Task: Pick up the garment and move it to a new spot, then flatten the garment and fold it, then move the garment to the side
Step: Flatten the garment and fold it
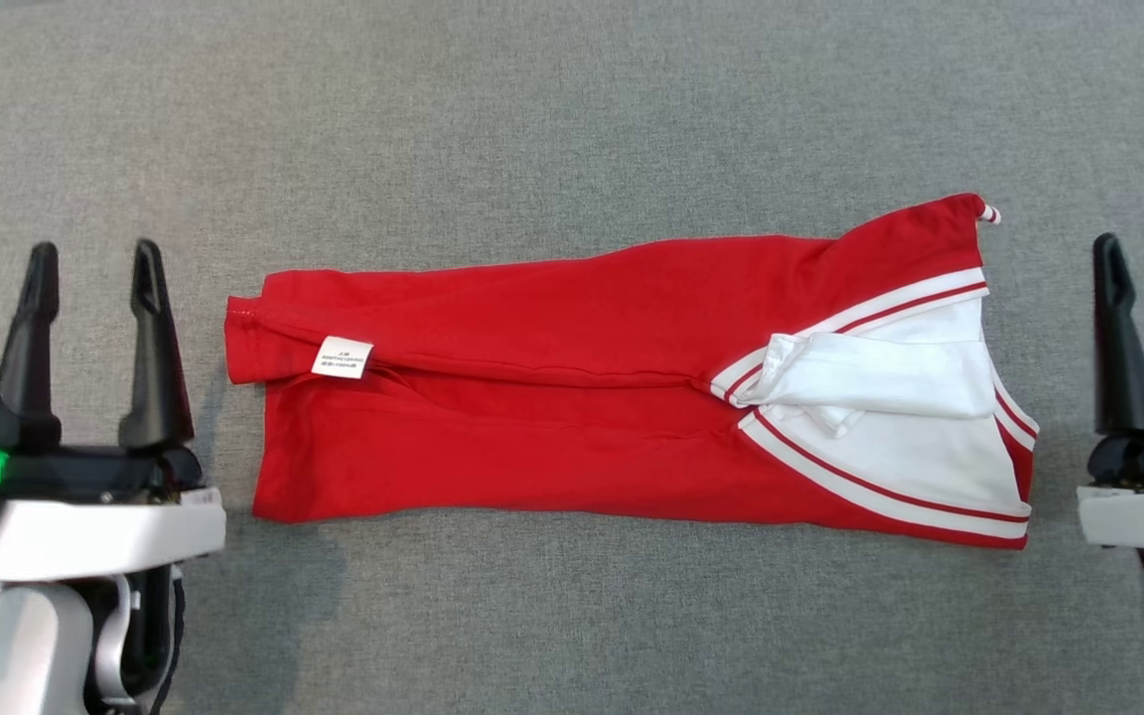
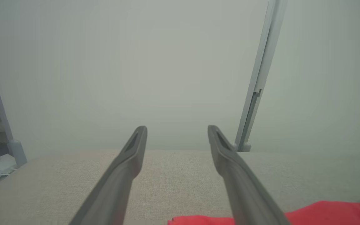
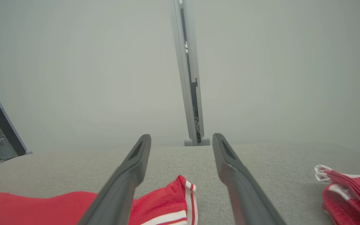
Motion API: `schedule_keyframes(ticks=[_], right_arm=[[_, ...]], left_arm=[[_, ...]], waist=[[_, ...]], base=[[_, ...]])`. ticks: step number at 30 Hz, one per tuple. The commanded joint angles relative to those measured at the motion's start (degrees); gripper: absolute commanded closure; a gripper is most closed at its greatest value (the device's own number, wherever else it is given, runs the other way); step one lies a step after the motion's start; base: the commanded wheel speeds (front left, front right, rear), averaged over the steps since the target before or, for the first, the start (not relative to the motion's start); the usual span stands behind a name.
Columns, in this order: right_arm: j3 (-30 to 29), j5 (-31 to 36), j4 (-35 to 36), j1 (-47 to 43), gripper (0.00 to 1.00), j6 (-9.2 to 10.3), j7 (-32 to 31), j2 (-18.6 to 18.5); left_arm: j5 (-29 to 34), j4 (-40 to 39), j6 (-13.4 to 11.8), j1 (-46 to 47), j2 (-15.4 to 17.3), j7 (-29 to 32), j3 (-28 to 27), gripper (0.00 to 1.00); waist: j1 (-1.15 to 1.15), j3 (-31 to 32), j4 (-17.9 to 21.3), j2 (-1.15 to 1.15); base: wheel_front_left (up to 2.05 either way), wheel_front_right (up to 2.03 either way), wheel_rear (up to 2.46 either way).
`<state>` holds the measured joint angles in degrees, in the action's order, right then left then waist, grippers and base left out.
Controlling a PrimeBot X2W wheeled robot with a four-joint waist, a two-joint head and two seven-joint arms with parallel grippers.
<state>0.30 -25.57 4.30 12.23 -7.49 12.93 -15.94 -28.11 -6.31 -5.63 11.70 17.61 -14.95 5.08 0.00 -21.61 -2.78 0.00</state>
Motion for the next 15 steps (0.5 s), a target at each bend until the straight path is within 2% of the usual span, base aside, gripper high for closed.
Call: schedule_keyframes(ticks=[1,6,15], right_arm=[[0.0,0.8,-0.5,-0.8,0.00,0.00,-0.1,0.4],[-0.4,4.1,-2.7,-2.1,0.00,0.00,0.0,1.5],[-1.0,5.5,-3.9,-2.6,0.00,0.00,-0.4,1.8]], left_arm=[[1.5,0.3,0.3,-0.6,-0.1,-0.1,-0.3,0.00],[5.2,2.2,1.8,-2.5,-2.2,-0.1,-0.4,0.00],[8.3,4.3,4.3,-2.1,-4.7,-0.1,-0.9,0.00]], waist=[[0.00,0.3,0.0,0.00],[0.00,1.0,-0.5,0.00],[0.00,1.6,-1.8,0.00]], base=[[0.00,0.00,0.00],[0.00,0.00,0.00],[0.00,0.00,0.00]])
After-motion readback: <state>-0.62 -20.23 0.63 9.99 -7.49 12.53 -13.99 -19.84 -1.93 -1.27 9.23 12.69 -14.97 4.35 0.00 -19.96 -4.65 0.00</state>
